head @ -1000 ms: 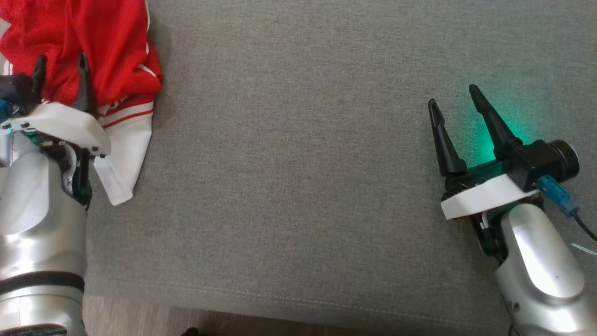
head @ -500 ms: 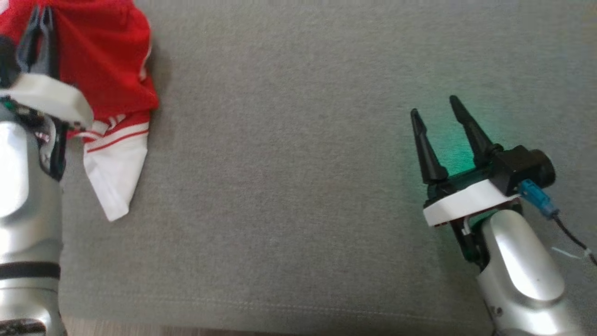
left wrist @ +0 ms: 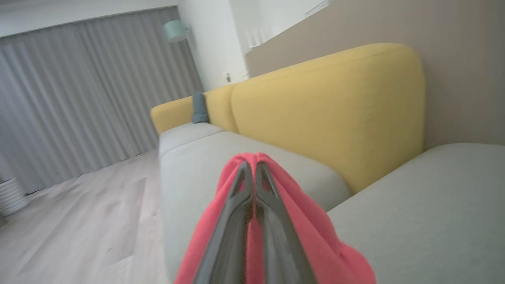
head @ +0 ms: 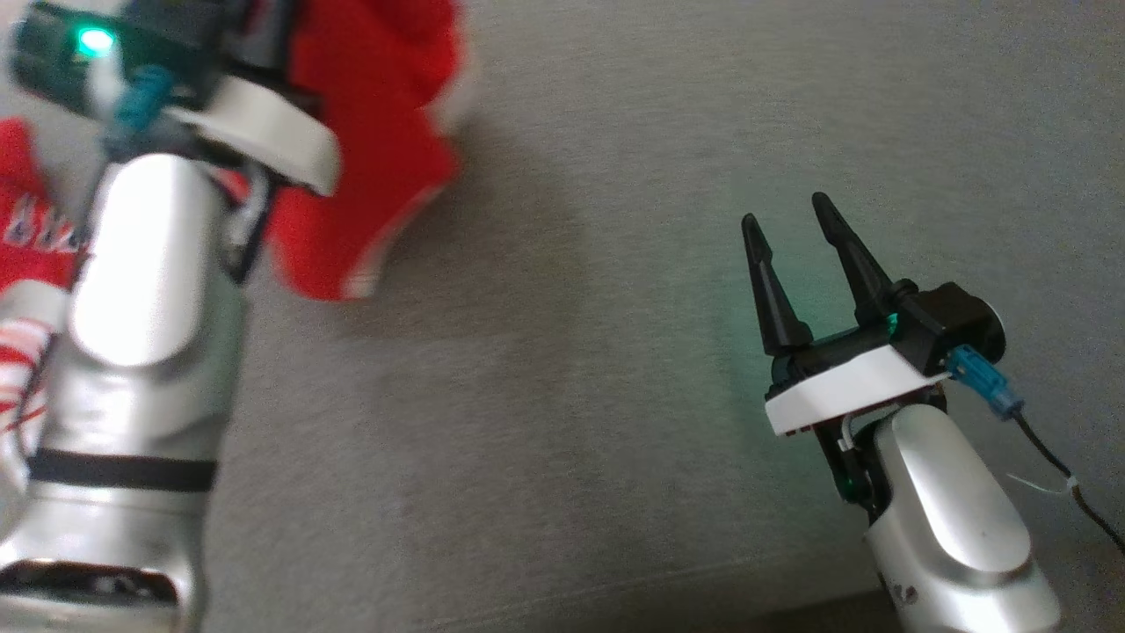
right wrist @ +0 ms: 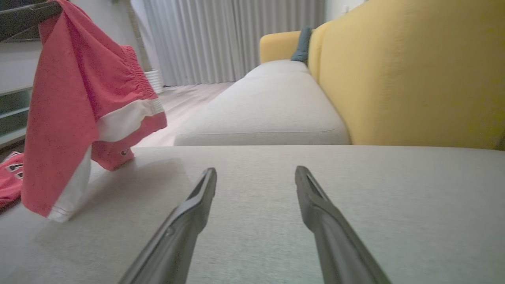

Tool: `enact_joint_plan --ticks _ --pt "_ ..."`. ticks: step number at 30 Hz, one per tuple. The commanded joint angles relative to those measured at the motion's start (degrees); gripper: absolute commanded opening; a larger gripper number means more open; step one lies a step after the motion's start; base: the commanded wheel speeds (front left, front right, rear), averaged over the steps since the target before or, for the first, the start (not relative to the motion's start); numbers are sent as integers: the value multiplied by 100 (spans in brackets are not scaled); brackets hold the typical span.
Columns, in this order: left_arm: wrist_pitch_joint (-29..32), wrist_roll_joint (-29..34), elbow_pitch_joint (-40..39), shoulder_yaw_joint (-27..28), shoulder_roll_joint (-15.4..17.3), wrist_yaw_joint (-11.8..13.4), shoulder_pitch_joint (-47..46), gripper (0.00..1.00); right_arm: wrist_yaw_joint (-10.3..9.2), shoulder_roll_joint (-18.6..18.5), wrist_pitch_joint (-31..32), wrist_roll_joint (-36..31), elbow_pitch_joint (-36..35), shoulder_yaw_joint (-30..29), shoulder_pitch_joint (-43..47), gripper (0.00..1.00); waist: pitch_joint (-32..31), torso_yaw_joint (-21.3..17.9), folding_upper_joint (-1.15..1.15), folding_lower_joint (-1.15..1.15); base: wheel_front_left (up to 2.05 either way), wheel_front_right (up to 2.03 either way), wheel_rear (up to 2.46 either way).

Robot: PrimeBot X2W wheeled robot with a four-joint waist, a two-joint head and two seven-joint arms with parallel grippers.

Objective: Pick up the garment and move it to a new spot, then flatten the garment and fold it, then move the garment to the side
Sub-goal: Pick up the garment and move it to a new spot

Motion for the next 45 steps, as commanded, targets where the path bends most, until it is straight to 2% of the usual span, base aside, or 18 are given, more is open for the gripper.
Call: enact_joint_plan --ticks 1,8,16,17,19,20,24,28,34,39,45 --pt "-30 -27 -242 55 69 -16 -308 0 43 80 -62 45 -165 108 -49 100 -109 -536 0 0 0 0 0" --pt "-30 -358 -204 -523 -505 -30 -116 0 43 110 -62 190 -170 196 -91 100 -109 -1232 0 0 0 0 0" --pt "-30 -563 406 -858 -621 -30 306 0 43 112 -62 367 -188 250 -122 100 -82 -1485 0 0 0 0 0" --pt "-30 -557 489 -847 -594 -7 362 7 43 113 -62 365 -186 230 -105 100 -82 -1466 0 0 0 0 0" --pt "-30 -596 613 -743 -534 88 484 60 43 113 -62 361 -175 210 -64 100 -92 -1402 0 0 0 0 0" --pt "-30 -625 646 -661 -495 162 557 100 43 113 -62 356 -170 202 -48 100 -102 -1358 0 0 0 0 0" --pt "-30 -899 472 -57 -392 595 1008 100 43 113 -62 359 -150 190 4 100 -174 -1146 0 0 0 0 0" --pt "-30 -1041 73 451 -370 895 1679 100 43 113 -62 308 -81 69 67 100 -284 -849 0 0 0 0 0" --pt "-30 -1037 -432 896 -496 1047 2687 100 43 113 -62 177 20 -120 119 100 -437 -378 0 0 0 0 0" --pt "-30 -913 -874 1069 -652 1168 3567 100 43 113 -62 63 180 -390 219 100 -609 -38 0 0 0 0 0" --pt "-30 -921 -1297 1075 -727 1219 4329 100 43 113 -62 -51 326 -553 354 100 -748 171 0 0 0 0 0"
